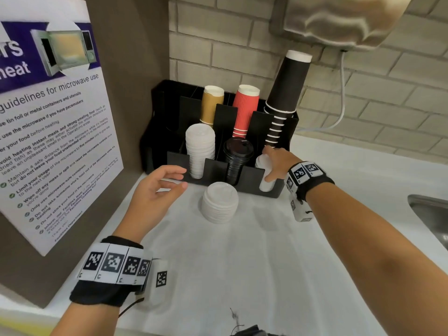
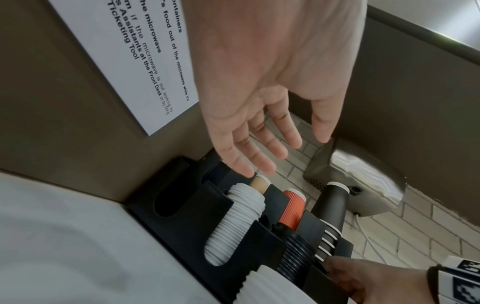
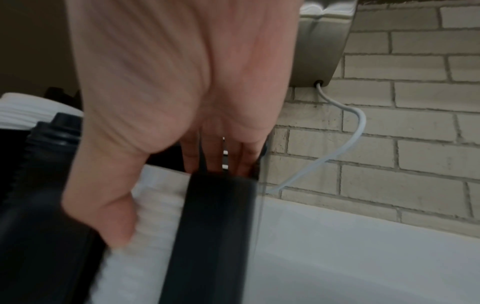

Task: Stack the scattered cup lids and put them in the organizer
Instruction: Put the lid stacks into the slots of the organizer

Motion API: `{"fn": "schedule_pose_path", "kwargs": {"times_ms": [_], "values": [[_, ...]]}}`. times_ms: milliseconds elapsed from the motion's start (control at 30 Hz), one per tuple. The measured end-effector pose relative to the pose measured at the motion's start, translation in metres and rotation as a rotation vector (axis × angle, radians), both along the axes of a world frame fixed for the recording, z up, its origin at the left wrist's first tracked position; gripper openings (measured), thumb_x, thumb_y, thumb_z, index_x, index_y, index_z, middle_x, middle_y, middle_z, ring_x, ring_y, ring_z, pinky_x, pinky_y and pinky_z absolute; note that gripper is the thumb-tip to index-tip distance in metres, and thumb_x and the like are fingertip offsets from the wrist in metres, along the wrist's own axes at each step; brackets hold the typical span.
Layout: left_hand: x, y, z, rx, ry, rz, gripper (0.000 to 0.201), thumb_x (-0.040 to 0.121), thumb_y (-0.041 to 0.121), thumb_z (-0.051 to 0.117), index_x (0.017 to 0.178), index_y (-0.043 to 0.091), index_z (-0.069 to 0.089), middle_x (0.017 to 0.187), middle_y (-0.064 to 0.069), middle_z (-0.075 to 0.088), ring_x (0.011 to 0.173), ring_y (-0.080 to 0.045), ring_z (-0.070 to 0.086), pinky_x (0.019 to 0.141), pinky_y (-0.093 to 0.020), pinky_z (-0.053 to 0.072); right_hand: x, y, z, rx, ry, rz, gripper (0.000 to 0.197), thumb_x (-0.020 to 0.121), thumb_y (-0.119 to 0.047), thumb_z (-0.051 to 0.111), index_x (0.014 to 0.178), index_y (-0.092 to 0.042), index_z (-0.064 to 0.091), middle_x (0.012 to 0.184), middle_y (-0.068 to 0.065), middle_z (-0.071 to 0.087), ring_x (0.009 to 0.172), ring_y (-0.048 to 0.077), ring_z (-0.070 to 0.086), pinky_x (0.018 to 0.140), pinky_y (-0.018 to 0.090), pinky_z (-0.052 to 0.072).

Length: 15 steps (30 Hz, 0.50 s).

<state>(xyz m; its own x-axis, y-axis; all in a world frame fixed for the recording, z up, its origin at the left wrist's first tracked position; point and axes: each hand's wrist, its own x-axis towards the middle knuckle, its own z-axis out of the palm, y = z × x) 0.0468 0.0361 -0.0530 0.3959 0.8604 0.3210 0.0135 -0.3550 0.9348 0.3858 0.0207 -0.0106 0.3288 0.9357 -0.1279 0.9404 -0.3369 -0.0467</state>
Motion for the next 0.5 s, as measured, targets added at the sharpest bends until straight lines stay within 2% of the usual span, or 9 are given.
{"fn": "schedule_pose_path", "kwargs": {"times_ms": [167, 267, 367, 500], "values": [[-0.001, -0.001, -0.001, -0.008, 0.009, 0.0, 0.023, 0.089, 0.011, 0.068, 0.103, 0.029, 0.066, 0.102, 0.01, 0.065, 0.079, 0.005, 0.059, 0.071, -0.004, 0.043, -0.005, -0.001, -0.007, -0.01, -0.041, 0.002, 0.076, 0.071, -0.025, 0.08, 0.133, -0.006, 0.04, 0.124, 0.017, 0.054, 0.11, 0.033, 0.055, 0.086, 0.039, 0.048], [-0.001, -0.002, -0.001, -0.012, 0.009, -0.002, 0.022, 0.089, 0.012, 0.068, 0.103, 0.029, 0.066, 0.101, 0.01, 0.065, 0.079, 0.004, 0.059, 0.07, -0.004, 0.043, -0.008, -0.002, -0.008, -0.011, -0.082, 0.006, 0.074, 0.074, -0.028, 0.078, 0.137, -0.008, 0.044, 0.13, 0.016, 0.048, 0.118, 0.033, 0.049, 0.095, 0.041, 0.047], [-0.002, -0.001, -0.001, -0.013, 0.012, 0.001, 0.022, 0.089, 0.012, 0.068, 0.103, 0.029, 0.066, 0.101, 0.011, 0.065, 0.079, 0.004, 0.059, 0.069, -0.005, 0.044, -0.014, -0.006, -0.013, -0.028, -0.222, 0.032, 0.065, 0.078, -0.034, 0.071, 0.133, -0.009, 0.048, 0.126, 0.014, 0.044, 0.118, 0.031, 0.043, 0.093, 0.039, 0.043], [-0.001, -0.002, 0.0, -0.004, 0.015, -0.004, 0.023, 0.089, 0.011, 0.067, 0.104, 0.028, 0.065, 0.101, 0.01, 0.065, 0.079, 0.005, 0.059, 0.071, -0.005, 0.044, -0.021, -0.013, -0.01, -0.098, -0.299, 0.022, 0.065, 0.079, -0.034, 0.07, 0.133, -0.009, 0.043, 0.127, 0.011, 0.045, 0.119, 0.028, 0.042, 0.094, 0.038, 0.04]]}}
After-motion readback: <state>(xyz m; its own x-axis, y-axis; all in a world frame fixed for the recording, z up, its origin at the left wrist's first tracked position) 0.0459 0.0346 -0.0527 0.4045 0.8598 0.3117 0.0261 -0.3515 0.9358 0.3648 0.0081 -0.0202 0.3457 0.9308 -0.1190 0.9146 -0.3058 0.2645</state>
